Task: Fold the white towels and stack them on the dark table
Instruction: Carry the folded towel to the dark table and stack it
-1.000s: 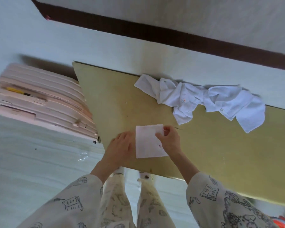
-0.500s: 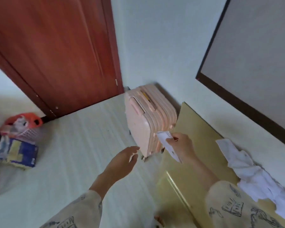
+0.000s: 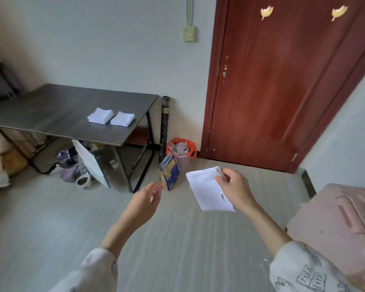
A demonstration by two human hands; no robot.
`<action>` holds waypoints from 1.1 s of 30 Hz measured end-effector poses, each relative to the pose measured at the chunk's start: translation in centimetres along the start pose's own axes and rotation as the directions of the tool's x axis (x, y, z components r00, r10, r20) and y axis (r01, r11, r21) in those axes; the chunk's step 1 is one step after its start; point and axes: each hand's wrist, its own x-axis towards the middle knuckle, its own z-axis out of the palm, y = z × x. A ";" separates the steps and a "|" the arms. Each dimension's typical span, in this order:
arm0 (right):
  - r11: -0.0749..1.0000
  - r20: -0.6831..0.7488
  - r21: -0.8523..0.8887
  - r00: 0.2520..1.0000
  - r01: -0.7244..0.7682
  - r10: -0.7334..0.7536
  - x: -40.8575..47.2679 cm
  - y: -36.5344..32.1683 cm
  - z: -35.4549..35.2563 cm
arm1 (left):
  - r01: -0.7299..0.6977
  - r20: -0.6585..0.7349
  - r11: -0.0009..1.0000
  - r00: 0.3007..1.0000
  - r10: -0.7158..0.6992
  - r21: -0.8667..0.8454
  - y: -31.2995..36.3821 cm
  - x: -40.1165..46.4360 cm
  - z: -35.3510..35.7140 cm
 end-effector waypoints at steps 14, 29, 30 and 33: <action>0.952 0.364 -0.005 0.887 0.307 -0.284 18.6 -14.4 22.5 | 0.267 -0.268 0.963 0.931 -0.247 0.041 -18.6 10.9 -15.3; 0.935 0.559 0.089 0.760 0.342 -0.332 40.1 -24.7 36.8 | 0.189 0.081 0.979 0.980 -0.183 -0.071 -28.9 37.7 -23.0; 0.940 0.548 0.099 0.771 0.325 -0.324 41.5 -25.1 37.7 | 0.196 0.116 0.975 0.976 -0.183 -0.108 -29.7 39.6 -23.2; 0.955 0.497 0.101 0.817 0.278 -0.291 45.9 -26.0 40.1 | 0.169 0.107 0.976 0.982 -0.155 -0.138 -32.3 44.8 -23.8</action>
